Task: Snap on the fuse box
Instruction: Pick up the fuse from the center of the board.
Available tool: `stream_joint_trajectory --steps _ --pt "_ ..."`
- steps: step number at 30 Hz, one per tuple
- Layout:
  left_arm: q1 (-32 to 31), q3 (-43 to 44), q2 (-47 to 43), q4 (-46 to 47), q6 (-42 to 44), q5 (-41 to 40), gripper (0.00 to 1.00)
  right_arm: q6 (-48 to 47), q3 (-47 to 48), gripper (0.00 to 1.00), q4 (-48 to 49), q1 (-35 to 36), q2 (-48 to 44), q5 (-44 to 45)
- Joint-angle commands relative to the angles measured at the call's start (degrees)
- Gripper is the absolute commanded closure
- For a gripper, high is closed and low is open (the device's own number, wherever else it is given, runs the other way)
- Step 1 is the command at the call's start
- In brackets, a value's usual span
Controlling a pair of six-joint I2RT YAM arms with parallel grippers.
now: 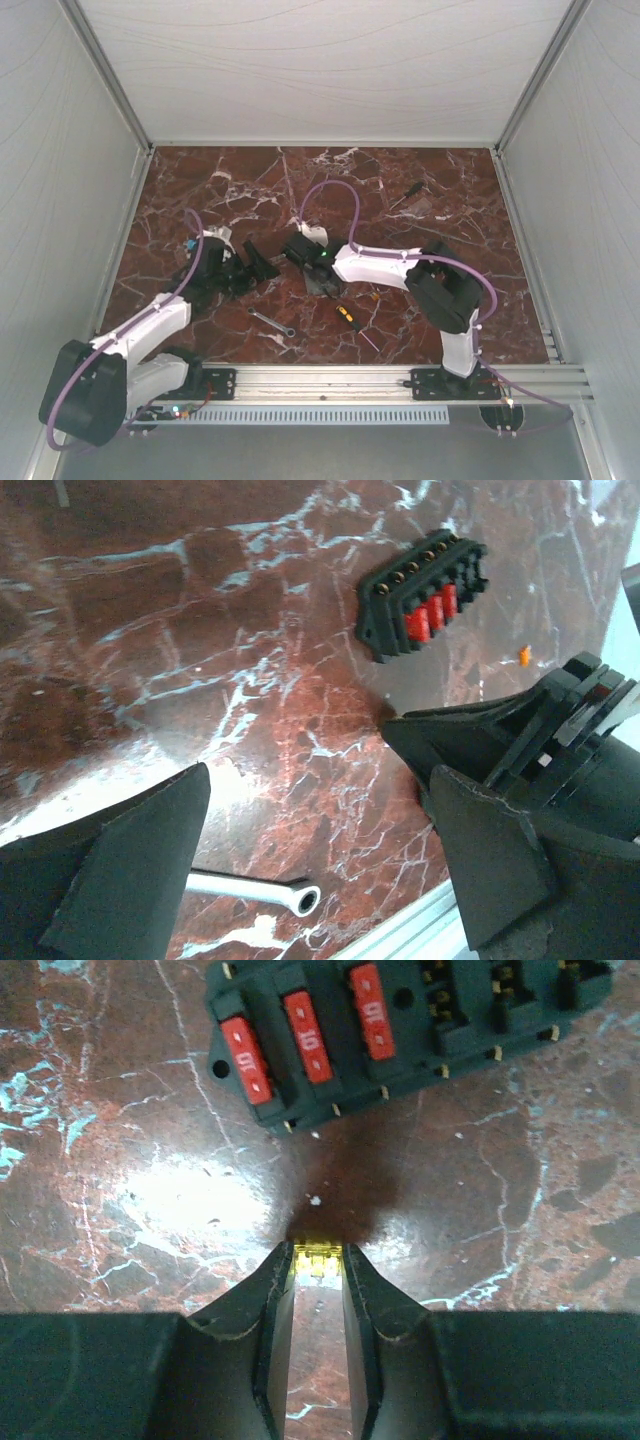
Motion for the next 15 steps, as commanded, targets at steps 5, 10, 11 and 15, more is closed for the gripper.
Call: stream_joint_trajectory --steps 5,10,11,15 --pt "-5.5 -4.0 1.2 23.3 -2.9 5.0 0.16 0.6 -3.7 0.81 5.1 -3.9 -11.1 -1.4" --pt "-9.9 -6.3 2.2 35.2 -3.4 2.8 0.22 1.9 -5.5 0.81 8.0 -5.5 -17.0 -1.3" --pt "-10.5 -6.7 2.5 37.6 -3.5 2.4 0.25 2.3 -5.7 0.81 8.4 -5.8 -18.0 -1.3" --pt "-14.0 -6.5 4.5 44.2 -2.8 0.6 0.36 4.1 -6.3 0.82 9.6 -6.5 -21.4 -1.7"
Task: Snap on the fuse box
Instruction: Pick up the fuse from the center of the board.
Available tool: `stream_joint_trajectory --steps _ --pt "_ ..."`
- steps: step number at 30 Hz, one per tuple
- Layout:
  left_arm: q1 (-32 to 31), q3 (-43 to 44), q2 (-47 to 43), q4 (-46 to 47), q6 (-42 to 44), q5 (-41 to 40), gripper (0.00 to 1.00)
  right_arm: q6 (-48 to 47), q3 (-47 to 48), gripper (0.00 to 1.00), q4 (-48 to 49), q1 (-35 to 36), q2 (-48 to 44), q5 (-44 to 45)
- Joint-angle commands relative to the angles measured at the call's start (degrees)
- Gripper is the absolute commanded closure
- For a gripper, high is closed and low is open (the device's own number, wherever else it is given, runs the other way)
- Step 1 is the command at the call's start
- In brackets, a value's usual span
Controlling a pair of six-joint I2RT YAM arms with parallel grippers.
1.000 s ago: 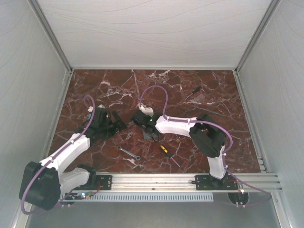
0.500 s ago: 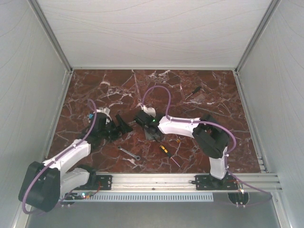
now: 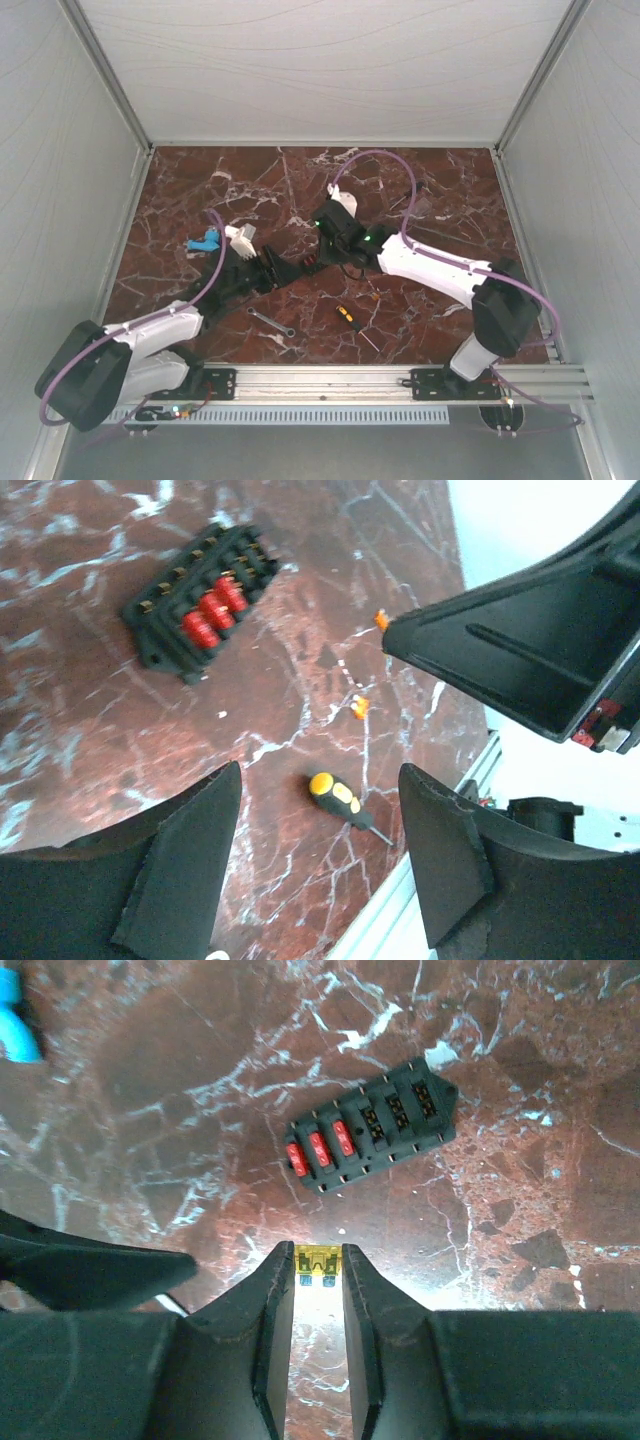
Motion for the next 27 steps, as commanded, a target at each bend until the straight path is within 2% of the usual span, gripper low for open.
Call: stream_joint_trajectory --steps 1,8,14,27 --pt "-4.0 0.7 1.7 14.7 0.8 -3.2 0.38 3.1 -1.4 0.82 3.7 -0.7 -4.2 -0.3" --pt "-10.2 1.9 4.6 21.3 4.6 -11.2 0.51 6.0 -3.7 0.82 6.2 -0.8 -7.8 -2.0" --pt "-11.2 1.9 7.6 27.1 3.8 -13.9 0.62 9.2 -6.7 0.83 8.5 -0.8 -10.6 -2.7" --pt "-13.6 2.5 11.5 33.0 4.4 -16.2 0.65 14.7 -10.0 0.83 11.7 -1.5 -12.8 -6.0"
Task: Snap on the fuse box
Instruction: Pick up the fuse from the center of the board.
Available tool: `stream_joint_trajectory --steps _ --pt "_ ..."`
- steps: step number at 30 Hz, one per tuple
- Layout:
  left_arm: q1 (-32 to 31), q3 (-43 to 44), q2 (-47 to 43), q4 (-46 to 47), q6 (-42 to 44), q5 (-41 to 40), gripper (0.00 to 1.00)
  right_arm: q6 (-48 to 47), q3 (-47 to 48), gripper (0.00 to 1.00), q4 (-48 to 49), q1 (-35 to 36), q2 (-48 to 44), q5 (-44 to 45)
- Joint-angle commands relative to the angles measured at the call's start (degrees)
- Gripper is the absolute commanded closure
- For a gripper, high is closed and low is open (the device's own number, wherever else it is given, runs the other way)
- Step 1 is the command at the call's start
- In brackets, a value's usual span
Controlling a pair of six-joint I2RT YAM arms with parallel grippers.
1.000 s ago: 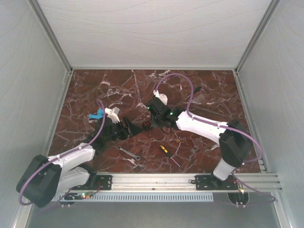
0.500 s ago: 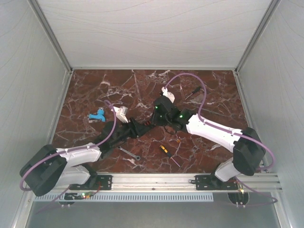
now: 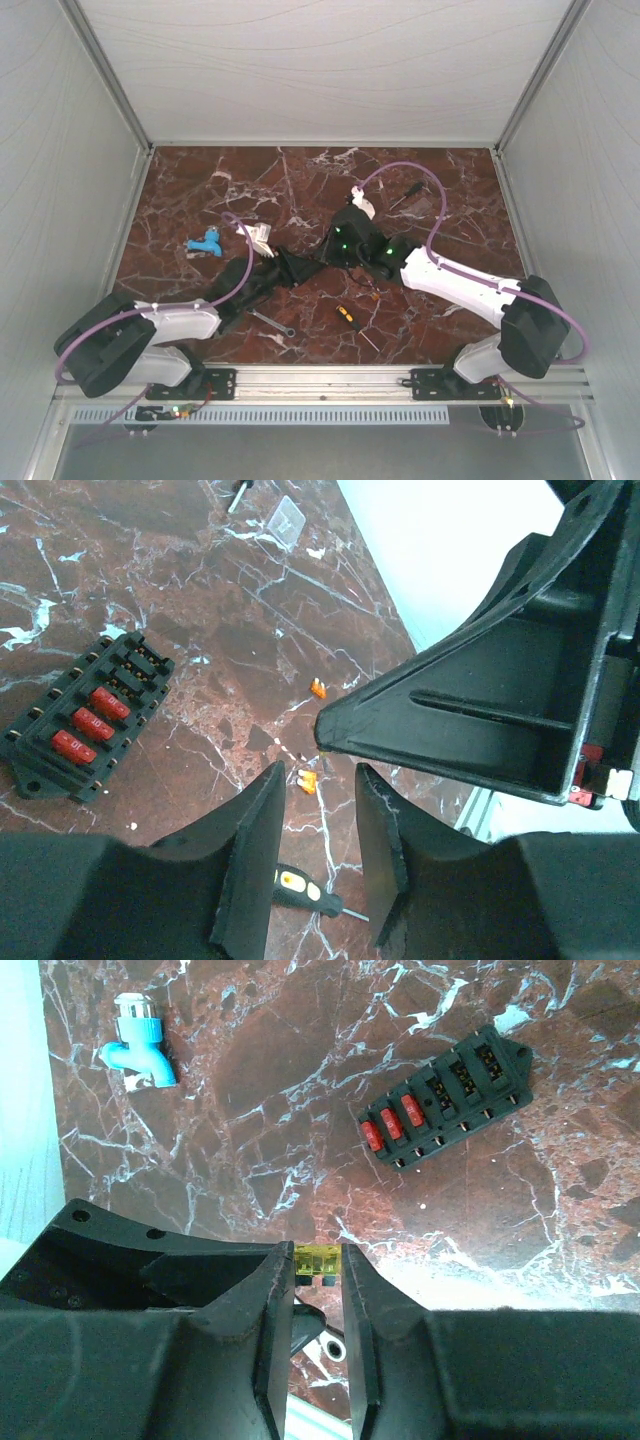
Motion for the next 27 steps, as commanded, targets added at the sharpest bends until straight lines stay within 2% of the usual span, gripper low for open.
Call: stream_joint_trajectory --steps 1,8,15,20,24,27 --pt "-0.6 2.4 0.4 6.4 1.6 -2.3 0.66 2.8 -0.8 0.83 2.7 -0.4 -1.9 -1.0" --pt "-0.7 2.7 0.6 6.2 2.1 -4.4 0.80 4.3 -2.7 0.84 4.3 -0.4 -2.7 -1.8" --pt "-0.7 2.6 0.0 6.0 3.5 -3.8 1.00 5.5 -4.0 0.84 5.5 -0.4 -3.4 -2.6" --pt "-0.7 2.2 -1.0 6.0 5.1 -2.7 1.00 5.3 -6.3 0.80 7.7 -0.7 -6.4 -1.2" --pt "-0.6 2.4 -2.8 3.9 8.4 -0.9 1.00 0.9 -8.1 0.67 10.7 -2.6 -9.5 -1.5" --pt "0.1 2.5 -5.4 0.8 10.4 1.7 1.00 -5.6 -8.3 0.59 12.3 -6.2 -11.4 -6.4"
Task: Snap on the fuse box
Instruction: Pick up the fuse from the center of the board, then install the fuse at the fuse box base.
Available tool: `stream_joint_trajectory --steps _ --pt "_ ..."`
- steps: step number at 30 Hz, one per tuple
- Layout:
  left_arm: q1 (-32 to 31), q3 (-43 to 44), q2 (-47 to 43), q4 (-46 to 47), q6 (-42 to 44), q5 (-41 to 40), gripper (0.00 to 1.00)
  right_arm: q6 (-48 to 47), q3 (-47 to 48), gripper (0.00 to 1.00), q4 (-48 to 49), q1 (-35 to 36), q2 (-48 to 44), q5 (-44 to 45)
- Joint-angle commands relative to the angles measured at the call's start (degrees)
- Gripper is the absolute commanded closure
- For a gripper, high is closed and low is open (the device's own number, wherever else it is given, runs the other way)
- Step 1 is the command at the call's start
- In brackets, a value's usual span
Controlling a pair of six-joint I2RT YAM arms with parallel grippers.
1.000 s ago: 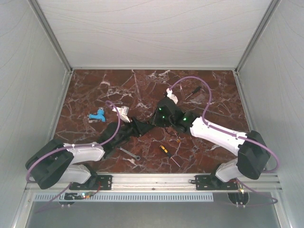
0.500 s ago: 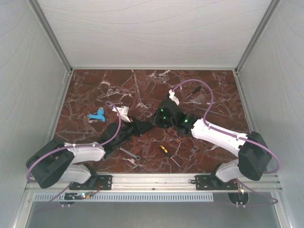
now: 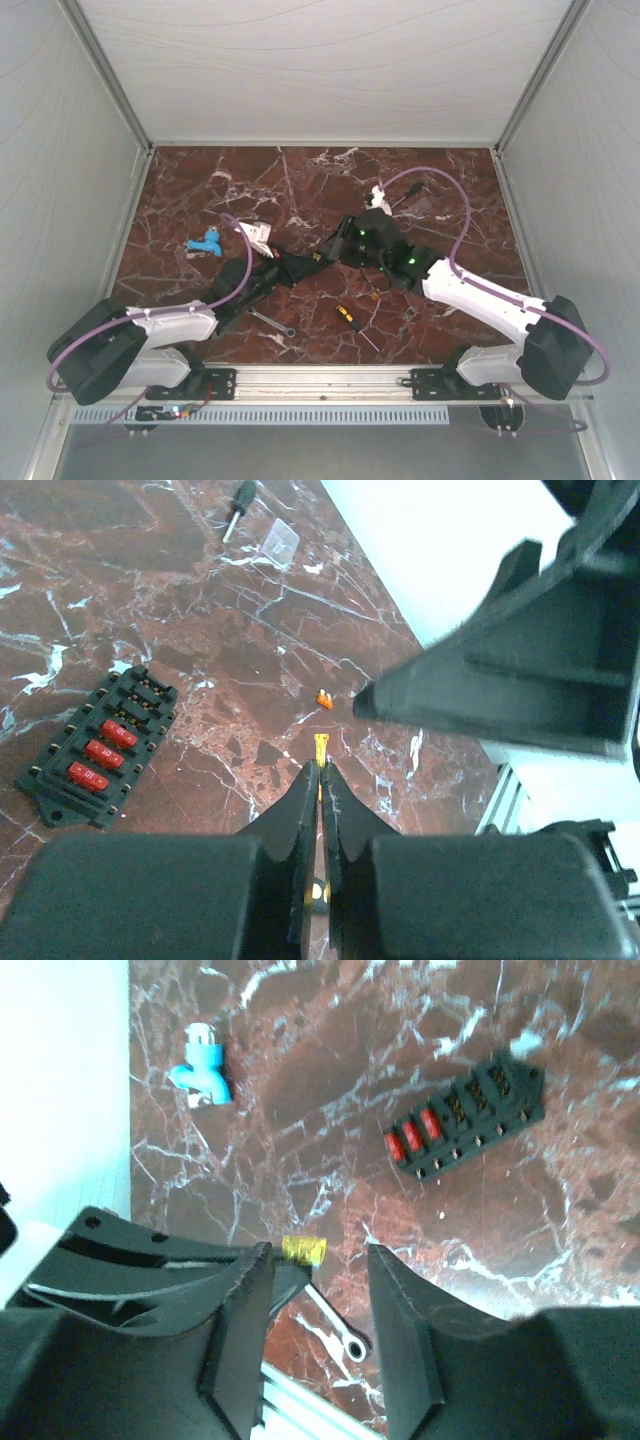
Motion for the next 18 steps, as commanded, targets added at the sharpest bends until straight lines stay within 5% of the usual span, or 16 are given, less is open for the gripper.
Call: stream_joint_trajectory --steps 1,6,13,18 --pt "1.6 2.5 -4.3 -0.7 5.1 5.2 1.00 -10.1 -0.5 0.56 6.1 -5.2 -4.0 -6.1" --pt "7.4 3.8 -7.6 -6.1 5.1 17.3 1.00 -26.3 -1.3 0.46 9.3 -13.4 -5.6 -22.4" --pt "8.5 6.0 -10.5 -18.4 6.1 15.2 1.00 -40.7 -2.7 0.39 12.1 -17.3 -9.7 -30.5" --pt "10.5 8.5 -13.0 -21.6 7.3 24.0 1.00 -45.6 -0.6 0.39 9.4 -18.7 -9.6 -43.6"
